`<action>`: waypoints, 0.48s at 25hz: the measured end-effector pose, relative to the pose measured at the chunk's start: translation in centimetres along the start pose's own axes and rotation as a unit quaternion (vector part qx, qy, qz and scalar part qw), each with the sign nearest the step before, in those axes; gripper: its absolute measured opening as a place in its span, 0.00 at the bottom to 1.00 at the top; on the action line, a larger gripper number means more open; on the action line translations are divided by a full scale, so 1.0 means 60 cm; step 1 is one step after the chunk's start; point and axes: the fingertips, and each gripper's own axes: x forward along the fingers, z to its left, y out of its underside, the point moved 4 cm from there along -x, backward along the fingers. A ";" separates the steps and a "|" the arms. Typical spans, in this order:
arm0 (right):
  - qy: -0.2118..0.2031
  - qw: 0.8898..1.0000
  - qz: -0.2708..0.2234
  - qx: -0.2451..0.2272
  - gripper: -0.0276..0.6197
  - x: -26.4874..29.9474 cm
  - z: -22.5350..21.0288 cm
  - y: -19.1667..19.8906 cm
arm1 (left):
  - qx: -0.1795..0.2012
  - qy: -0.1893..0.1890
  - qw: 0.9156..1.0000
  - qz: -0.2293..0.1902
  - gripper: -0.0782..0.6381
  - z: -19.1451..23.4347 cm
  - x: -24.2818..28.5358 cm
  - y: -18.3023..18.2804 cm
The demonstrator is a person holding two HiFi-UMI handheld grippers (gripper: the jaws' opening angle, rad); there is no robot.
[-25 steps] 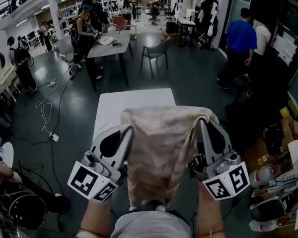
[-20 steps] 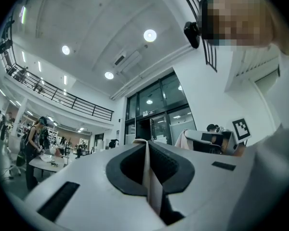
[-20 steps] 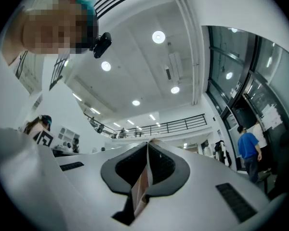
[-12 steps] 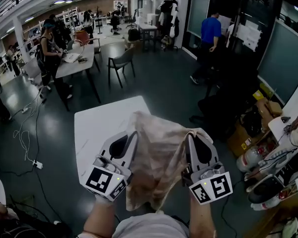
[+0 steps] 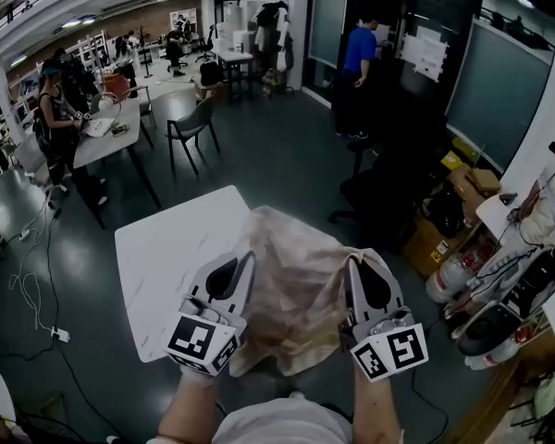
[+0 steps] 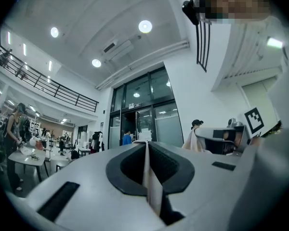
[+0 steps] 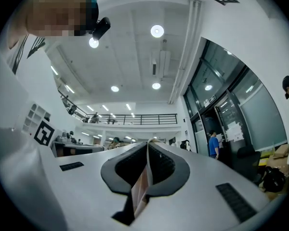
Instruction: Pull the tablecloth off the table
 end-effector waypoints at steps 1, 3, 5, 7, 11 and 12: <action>0.006 1.000 0.000 0.000 0.09 -0.003 -0.005 0.000 | 0.000 0.001 1.000 0.001 0.13 -0.001 0.002 0.002; 0.015 1.000 -0.002 0.000 0.09 -0.009 -0.014 -0.002 | -0.002 0.004 1.000 0.004 0.13 -0.001 0.006 0.004; 0.021 1.000 -0.002 -0.002 0.09 -0.011 -0.020 -0.004 | -0.004 0.006 1.000 0.005 0.13 -0.001 0.010 0.006; 0.027 1.000 0.001 -0.008 0.09 -0.010 -0.024 -0.002 | -0.005 0.009 1.000 0.006 0.13 -0.002 0.015 0.009; 0.037 0.999 0.014 -0.021 0.09 -0.010 -0.030 0.003 | -0.007 0.014 1.000 0.010 0.13 -0.006 0.022 0.014; 0.037 0.999 0.013 -0.017 0.09 -0.010 -0.032 0.004 | -0.007 0.014 1.000 0.010 0.13 -0.006 0.024 0.015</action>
